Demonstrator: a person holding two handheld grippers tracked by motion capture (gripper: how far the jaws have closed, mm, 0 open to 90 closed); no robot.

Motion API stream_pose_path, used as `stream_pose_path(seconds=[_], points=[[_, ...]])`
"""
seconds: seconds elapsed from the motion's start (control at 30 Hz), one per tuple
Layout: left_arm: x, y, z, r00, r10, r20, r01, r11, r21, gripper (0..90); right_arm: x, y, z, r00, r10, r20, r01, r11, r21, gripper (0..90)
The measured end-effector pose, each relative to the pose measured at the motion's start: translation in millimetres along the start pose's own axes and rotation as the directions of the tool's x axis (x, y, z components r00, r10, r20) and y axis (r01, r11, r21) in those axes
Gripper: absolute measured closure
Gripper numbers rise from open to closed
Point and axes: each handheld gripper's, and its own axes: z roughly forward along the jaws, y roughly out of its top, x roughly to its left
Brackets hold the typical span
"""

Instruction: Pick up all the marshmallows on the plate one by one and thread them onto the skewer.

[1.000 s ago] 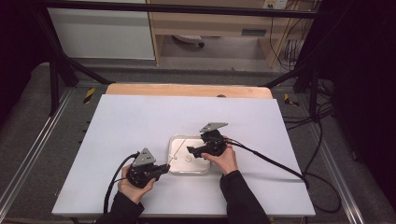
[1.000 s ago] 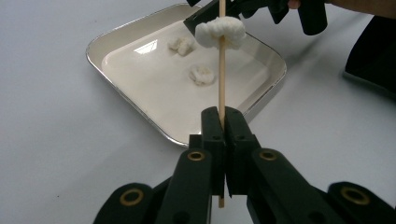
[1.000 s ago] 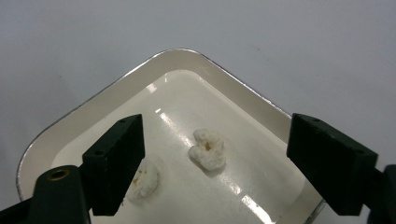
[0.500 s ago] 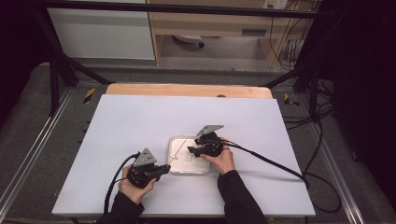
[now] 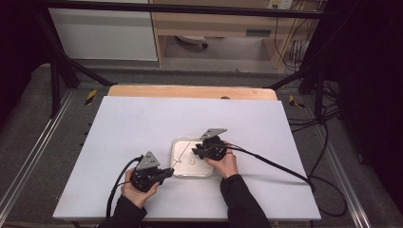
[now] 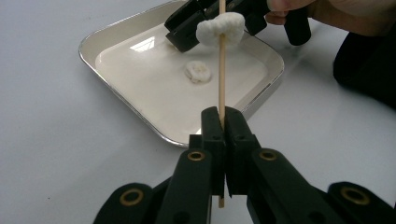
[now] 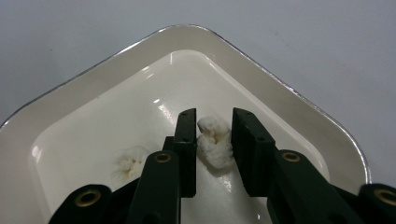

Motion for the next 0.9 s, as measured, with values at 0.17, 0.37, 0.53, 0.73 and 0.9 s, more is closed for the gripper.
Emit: stream_pose_path(seconds=[0.17,0.37,0.53,0.73,0.9], points=[[-0.4,-0.1,-0.3,1.0000,0.000,0.000,0.000,1.0000,-0.004,88.0,0.7,4.5,-12.1,0.9996,0.018,-0.020,-0.018,1.000,-0.017,72.7],[-1.4,-0.1,-0.2,1.0000,0.002,0.003,-0.002,1.0000,-0.002,88.0,1.1,7.8,-32.4,0.9982,0.045,-0.039,-0.046,0.999,-0.029,73.0],[-2.8,0.2,-0.6,0.9999,0.008,0.007,-0.008,1.0000,-0.005,88.0,-0.4,4.2,-50.3,0.9944,0.083,-0.065,-0.086,0.995,-0.047,73.1],[-4.3,0.2,0.1,0.9999,0.011,0.010,-0.011,0.9999,-0.004,88.0,-2.4,-2.3,-70.7,0.9891,0.113,-0.094,-0.121,0.989,-0.083,73.2],[-5.6,0.3,-0.2,0.9998,0.015,0.014,-0.015,0.9999,-0.008,88.0,-2.2,-7.5,-84.5,0.9812,0.140,-0.133,-0.156,0.980,-0.121,73.2]])
